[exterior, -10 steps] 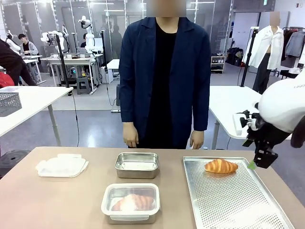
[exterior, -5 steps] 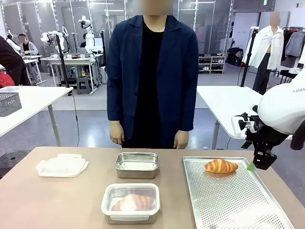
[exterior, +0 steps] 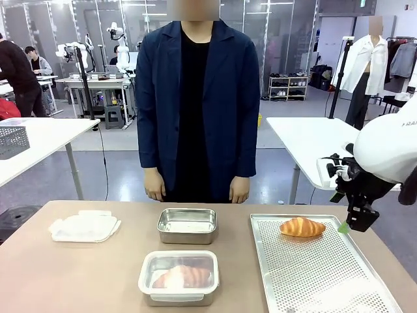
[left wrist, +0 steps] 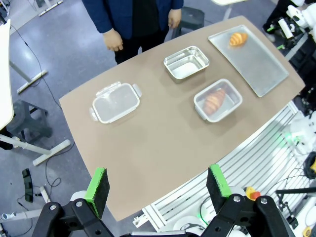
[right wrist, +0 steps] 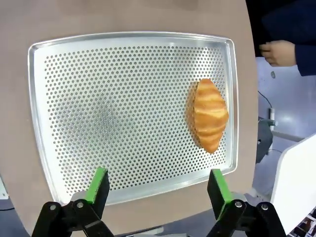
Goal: Place the bread into the airtight container.
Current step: Pick up a Butter Roll and place it into an empty Airtight Container.
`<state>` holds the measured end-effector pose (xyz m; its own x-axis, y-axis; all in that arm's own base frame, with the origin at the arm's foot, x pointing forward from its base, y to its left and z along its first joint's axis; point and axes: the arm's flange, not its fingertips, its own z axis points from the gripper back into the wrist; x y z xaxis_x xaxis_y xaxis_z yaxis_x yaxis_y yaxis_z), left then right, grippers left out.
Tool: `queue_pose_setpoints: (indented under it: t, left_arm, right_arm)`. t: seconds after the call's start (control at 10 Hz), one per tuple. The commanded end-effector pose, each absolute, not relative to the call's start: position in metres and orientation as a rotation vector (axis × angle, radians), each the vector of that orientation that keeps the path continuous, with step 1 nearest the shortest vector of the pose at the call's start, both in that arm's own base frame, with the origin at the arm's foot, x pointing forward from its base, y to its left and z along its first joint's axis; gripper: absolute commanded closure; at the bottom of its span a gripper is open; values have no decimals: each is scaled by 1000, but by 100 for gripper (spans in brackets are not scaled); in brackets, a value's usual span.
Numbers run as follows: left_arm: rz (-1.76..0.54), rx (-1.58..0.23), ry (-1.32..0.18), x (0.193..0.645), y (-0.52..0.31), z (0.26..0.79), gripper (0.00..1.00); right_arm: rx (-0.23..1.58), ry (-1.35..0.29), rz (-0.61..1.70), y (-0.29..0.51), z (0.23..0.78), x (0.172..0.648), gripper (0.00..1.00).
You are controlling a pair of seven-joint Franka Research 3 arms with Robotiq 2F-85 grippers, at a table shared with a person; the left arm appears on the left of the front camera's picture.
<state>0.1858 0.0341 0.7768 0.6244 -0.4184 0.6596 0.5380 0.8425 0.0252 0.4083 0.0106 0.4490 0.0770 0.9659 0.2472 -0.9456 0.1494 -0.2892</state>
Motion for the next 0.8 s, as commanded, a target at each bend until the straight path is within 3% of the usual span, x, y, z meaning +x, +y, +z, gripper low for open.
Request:
queue_pose_setpoints:
  t: [0.0,0.2,0.7]
  left_arm:
    - [-573,-188,-711,186,34,778,0]
    - [-573,-188,-711,186,34,778,0]
    - [-573,-188,-711,186,34,778,0]
  right_arm:
    - [-59,-422,1433,11,449,408,0]
    - [-30,-396,1499,35,434,437,0]
    - [-148,-151,1512,64,408,503,0]
